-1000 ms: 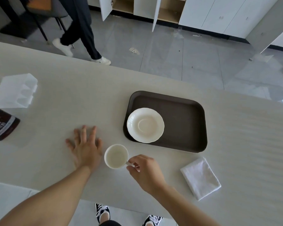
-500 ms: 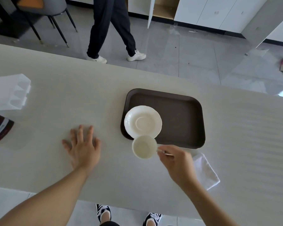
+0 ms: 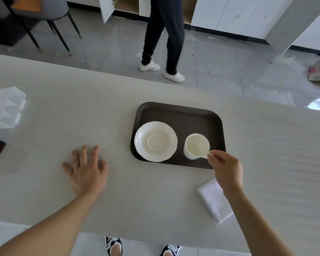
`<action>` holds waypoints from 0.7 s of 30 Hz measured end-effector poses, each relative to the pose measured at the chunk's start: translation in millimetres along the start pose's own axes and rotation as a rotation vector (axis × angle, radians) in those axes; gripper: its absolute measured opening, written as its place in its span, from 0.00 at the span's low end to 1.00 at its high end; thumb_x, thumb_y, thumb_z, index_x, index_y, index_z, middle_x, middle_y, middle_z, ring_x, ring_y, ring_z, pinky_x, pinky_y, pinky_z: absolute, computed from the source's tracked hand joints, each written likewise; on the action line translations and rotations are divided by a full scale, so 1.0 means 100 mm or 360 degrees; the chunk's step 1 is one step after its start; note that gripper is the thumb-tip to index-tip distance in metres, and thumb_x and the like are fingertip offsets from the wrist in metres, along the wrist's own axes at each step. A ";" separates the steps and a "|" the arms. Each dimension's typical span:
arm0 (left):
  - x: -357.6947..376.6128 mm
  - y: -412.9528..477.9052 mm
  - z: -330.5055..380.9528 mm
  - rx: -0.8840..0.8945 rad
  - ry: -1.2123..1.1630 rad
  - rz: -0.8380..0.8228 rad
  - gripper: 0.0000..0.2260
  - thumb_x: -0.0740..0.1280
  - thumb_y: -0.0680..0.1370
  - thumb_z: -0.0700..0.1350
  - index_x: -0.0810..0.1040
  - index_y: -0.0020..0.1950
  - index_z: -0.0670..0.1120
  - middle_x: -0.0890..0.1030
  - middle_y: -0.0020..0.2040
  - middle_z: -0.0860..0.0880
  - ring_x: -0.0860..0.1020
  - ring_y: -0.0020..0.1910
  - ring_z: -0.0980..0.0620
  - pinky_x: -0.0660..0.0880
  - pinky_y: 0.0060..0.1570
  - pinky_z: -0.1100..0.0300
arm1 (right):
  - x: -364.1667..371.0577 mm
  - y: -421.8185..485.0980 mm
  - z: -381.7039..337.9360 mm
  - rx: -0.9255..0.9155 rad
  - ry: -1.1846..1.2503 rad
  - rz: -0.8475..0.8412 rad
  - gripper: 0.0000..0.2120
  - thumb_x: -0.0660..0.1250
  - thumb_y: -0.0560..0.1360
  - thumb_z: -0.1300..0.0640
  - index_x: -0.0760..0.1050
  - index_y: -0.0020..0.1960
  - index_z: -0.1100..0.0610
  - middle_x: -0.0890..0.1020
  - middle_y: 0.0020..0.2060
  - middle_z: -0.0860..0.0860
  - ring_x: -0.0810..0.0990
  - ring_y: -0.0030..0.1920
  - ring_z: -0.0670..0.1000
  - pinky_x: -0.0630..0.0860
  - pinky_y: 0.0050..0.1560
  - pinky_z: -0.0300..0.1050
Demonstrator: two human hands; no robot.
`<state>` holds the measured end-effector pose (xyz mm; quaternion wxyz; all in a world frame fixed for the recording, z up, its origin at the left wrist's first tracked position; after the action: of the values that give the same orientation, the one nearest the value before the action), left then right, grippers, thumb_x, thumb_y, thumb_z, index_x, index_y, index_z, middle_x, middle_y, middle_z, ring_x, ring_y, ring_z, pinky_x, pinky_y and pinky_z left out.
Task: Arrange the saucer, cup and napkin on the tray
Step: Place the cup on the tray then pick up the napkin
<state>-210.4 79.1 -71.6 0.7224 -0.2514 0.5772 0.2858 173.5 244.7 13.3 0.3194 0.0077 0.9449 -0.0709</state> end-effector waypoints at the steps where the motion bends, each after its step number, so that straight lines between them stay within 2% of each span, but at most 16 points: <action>1: 0.00 0.00 0.00 0.0000 -0.0007 0.0009 0.27 0.55 0.75 0.56 0.69 0.75 0.52 0.65 0.78 0.42 0.56 0.78 0.37 0.48 0.72 0.32 | 0.03 0.03 0.00 0.0005 -0.0009 -0.0013 0.05 0.71 0.75 0.55 0.85 0.45 0.48 0.85 0.36 0.43 0.83 0.39 0.48 0.75 0.36 0.40; 7: -0.02 0.00 0.02 -0.0003 -0.0010 0.0022 0.27 0.56 0.75 0.55 0.69 0.74 0.52 0.65 0.77 0.41 0.57 0.78 0.37 0.48 0.72 0.31 | 0.17 0.11 0.03 0.0115 0.0105 -0.0067 0.07 0.71 0.75 0.57 0.85 0.43 0.47 0.86 0.38 0.42 0.83 0.42 0.47 0.76 0.41 0.42; 10: -0.02 -0.01 0.01 -0.0010 0.0001 0.0007 0.27 0.55 0.75 0.55 0.69 0.75 0.52 0.65 0.78 0.42 0.56 0.78 0.37 0.48 0.73 0.32 | 0.20 0.14 0.05 0.0173 0.0162 -0.0085 0.08 0.70 0.75 0.59 0.84 0.43 0.47 0.86 0.40 0.44 0.83 0.44 0.49 0.79 0.46 0.46; 16: -0.02 0.00 0.01 -0.0010 0.0008 0.0007 0.28 0.54 0.75 0.56 0.68 0.75 0.52 0.65 0.78 0.42 0.56 0.78 0.37 0.48 0.73 0.32 | 0.22 0.21 0.05 0.0225 0.0239 -0.0144 0.09 0.69 0.76 0.59 0.82 0.55 0.51 0.84 0.47 0.48 0.83 0.50 0.52 0.79 0.53 0.50; 19: -0.01 0.00 0.01 -0.0003 0.0003 0.0015 0.28 0.55 0.75 0.56 0.68 0.75 0.52 0.65 0.77 0.41 0.56 0.78 0.37 0.48 0.73 0.32 | 0.19 0.18 0.05 0.0215 0.0261 -0.0124 0.11 0.69 0.76 0.59 0.79 0.53 0.44 0.82 0.46 0.41 0.82 0.50 0.50 0.78 0.49 0.46; 21: 0.00 0.00 0.01 0.0004 0.0008 0.0014 0.27 0.55 0.75 0.56 0.68 0.75 0.53 0.65 0.77 0.41 0.57 0.78 0.37 0.48 0.73 0.32 | 0.14 0.14 0.10 0.0247 0.0290 -0.0077 0.14 0.69 0.75 0.60 0.79 0.58 0.46 0.83 0.49 0.41 0.82 0.52 0.49 0.78 0.52 0.47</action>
<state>-210.3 79.9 -71.9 0.7200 -0.2488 0.5806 0.2874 168.8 256.9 -4.7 0.2287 0.0161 0.9616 -0.1506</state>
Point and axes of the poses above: each hand's wrist, its own y-axis towards the middle knuckle, its own x-axis out of the palm, z = x × y, the point moved 4 cm from there along y, towards the middle knuckle
